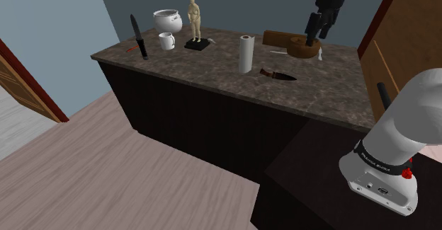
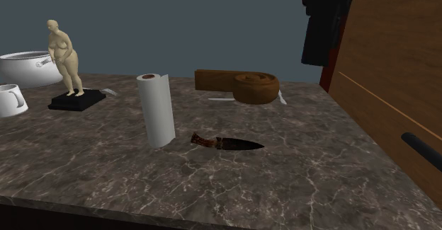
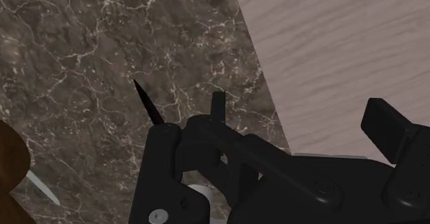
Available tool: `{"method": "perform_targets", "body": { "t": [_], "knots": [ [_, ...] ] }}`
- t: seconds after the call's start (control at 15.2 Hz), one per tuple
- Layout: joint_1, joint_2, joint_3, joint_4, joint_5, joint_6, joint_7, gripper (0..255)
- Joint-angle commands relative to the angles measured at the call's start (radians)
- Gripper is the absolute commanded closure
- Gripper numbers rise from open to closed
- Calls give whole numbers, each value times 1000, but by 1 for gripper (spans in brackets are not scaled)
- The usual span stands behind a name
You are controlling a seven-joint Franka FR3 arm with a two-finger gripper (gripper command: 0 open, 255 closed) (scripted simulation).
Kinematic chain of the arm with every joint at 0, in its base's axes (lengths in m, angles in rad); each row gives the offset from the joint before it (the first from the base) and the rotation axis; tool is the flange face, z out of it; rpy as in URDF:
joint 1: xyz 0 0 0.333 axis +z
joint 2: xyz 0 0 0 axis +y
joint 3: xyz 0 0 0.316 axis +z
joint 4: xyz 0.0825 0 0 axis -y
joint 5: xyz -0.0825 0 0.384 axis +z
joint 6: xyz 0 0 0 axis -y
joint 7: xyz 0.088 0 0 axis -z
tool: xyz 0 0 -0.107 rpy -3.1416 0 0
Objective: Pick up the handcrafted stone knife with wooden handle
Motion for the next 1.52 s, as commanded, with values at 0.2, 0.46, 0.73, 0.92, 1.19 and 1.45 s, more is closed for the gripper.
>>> {"method": "perform_targets", "body": {
  "t": [0.2, 0.46, 0.73, 0.92, 1.19, 1.45],
  "knots": [
    [0, 119, -101, -29, -28, 171, -124, 0],
    [13, 247, -181, -20, -25, 304, -230, 0],
    [38, 397, -261, 15, 14, 426, -351, 0],
    [63, 522, -316, 59, 77, 506, -460, 0],
    [86, 704, -368, 141, 214, 586, -632, 0],
    [66, 893, -367, 251, 385, 625, -815, 0]
  ]
}}
